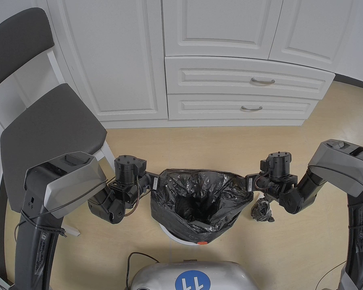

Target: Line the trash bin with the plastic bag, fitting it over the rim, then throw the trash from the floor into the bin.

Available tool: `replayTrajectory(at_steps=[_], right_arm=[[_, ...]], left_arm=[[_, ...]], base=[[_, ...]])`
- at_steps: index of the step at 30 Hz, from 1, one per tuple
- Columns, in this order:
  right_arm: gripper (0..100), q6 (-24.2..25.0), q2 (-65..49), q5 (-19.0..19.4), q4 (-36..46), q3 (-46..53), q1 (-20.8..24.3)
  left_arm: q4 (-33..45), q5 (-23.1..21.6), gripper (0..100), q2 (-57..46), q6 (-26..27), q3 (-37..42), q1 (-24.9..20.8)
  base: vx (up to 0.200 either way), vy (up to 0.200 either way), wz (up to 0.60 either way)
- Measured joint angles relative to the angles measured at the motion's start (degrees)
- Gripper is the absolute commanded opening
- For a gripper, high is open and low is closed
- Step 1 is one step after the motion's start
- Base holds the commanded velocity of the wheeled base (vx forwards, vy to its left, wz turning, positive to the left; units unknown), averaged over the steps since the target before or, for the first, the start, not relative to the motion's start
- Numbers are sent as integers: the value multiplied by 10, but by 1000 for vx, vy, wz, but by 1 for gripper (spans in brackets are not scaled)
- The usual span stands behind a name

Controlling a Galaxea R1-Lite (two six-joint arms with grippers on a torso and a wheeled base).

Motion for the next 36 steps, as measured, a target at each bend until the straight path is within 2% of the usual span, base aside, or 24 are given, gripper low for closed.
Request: replayTrajectory(at_steps=[7,18,29,32,36], right_arm=[[100,2,35,1,5,-23,-9],[100,2,51,7,7,-18,-10],[100,-2,-32,7,6,47,12],[100,-18,-57,7,7,79,25],[100,-79,-89,20,14,135,39]], left_arm=[[2,6,100,35,0,-23,9],[2,6,100,45,-4,-12,16],[-4,5,100,5,-5,19,13],[-9,4,100,-7,-5,37,12],[-25,2,100,-24,-5,66,9]], base=[[0,0,0],[0,0,0],[0,0,0],[0,0,0],[0,0,0]])
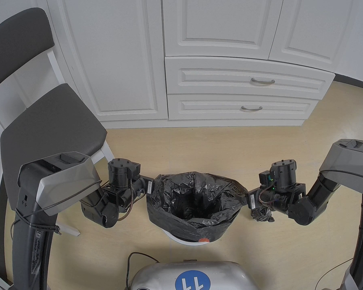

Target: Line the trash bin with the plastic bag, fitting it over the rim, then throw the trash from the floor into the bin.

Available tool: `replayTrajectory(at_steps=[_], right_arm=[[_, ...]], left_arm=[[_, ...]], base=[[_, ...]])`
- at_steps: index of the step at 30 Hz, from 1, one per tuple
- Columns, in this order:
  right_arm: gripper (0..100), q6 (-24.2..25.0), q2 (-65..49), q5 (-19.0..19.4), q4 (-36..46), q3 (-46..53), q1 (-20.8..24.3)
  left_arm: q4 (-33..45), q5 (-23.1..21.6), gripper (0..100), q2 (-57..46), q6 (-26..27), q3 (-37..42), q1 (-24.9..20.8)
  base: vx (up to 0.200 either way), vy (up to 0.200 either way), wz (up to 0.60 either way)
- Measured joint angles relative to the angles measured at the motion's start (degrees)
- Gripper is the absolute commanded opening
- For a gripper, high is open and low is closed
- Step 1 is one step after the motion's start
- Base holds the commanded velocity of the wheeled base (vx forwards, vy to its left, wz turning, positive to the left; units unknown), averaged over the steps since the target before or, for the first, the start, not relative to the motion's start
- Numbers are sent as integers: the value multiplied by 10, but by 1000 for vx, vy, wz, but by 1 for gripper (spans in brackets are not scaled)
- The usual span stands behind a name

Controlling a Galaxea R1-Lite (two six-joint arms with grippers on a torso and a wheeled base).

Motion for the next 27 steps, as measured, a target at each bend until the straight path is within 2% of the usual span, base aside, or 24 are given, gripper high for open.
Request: replayTrajectory(at_steps=[11,13,18,27], right_arm=[[100,-190,-43,80,19,131,-1],[100,-209,-41,87,31,142,1],[100,-210,-8,92,35,133,12],[100,-187,85,94,38,34,29]], left_arm=[[-23,-2,100,-22,0,48,-2],[-27,-2,100,-24,0,52,-2],[-32,-1,100,-26,0,59,-3],[-61,6,100,-29,0,80,-15]], base=[[0,0,0],[0,0,0],[0,0,0],[0,0,0]])
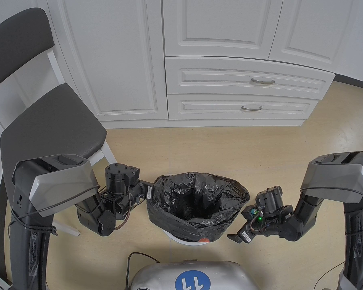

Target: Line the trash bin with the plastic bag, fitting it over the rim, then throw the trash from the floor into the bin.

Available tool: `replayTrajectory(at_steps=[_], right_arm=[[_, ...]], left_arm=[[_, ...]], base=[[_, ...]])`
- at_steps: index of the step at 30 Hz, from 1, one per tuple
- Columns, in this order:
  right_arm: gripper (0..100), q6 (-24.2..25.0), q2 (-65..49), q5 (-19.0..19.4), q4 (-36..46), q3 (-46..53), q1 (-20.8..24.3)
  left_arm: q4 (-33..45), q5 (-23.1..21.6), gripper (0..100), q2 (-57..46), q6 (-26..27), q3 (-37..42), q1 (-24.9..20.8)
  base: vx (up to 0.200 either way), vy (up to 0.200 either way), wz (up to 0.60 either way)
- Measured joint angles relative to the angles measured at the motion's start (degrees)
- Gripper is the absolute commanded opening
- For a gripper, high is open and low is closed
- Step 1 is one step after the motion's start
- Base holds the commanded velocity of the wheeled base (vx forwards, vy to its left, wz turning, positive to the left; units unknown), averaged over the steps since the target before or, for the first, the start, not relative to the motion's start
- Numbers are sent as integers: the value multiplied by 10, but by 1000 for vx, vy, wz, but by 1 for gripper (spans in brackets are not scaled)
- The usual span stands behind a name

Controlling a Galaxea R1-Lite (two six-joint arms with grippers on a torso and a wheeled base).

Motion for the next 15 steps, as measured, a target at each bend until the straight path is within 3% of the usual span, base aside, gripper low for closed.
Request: replayTrajectory(at_steps=[6,15], right_arm=[[100,64,40,-2,6,-77,5],[100,117,69,-5,9,-148,-44]], left_arm=[[-23,13,100,-1,0,14,-10],[-51,17,100,-1,-3,30,-15]], base=[[0,0,0],[0,0,0]])
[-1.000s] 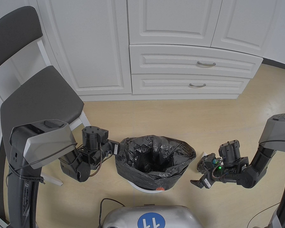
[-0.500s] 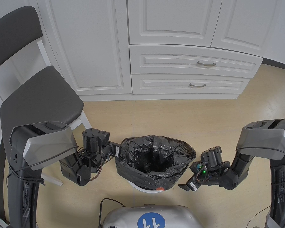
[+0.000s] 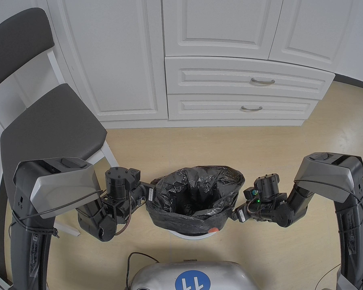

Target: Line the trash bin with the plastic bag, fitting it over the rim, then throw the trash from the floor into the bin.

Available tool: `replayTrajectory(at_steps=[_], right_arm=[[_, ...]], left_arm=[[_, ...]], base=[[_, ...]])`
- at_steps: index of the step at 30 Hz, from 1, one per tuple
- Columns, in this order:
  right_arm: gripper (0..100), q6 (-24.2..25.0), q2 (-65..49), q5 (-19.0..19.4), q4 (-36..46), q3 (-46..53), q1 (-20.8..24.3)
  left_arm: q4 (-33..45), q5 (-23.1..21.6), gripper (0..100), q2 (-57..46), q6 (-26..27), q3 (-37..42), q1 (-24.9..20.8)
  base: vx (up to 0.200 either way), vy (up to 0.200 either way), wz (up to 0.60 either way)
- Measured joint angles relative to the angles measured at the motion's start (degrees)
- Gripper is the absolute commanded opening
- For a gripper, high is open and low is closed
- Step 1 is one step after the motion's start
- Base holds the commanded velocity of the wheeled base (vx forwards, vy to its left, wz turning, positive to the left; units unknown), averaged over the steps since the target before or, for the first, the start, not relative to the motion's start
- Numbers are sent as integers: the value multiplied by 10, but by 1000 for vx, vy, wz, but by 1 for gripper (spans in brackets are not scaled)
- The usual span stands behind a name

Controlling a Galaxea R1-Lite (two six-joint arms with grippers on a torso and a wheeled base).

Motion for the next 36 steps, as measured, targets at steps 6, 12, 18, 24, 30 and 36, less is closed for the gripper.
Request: replayTrajectory(at_steps=[6,12,18,24,30,36], right_arm=[[100,66,21,-3,1,-62,-24],[100,147,34,-4,16,-124,-37],[100,217,48,-22,52,-207,-47],[100,266,69,-43,91,-271,-53],[100,225,50,-64,99,-239,-57],[100,175,-45,-96,114,-146,-44]], left_arm=[[-18,3,100,-2,-8,10,0],[-35,3,100,-5,-10,21,1],[-40,4,100,-12,-13,29,2],[-41,4,100,-20,-14,31,2],[-41,4,100,-26,-14,33,2],[-47,9,100,-34,-17,50,1]], base=[[0,0,0],[0,0,0],[0,0,0],[0,0,0],[0,0,0],[0,0,0]])
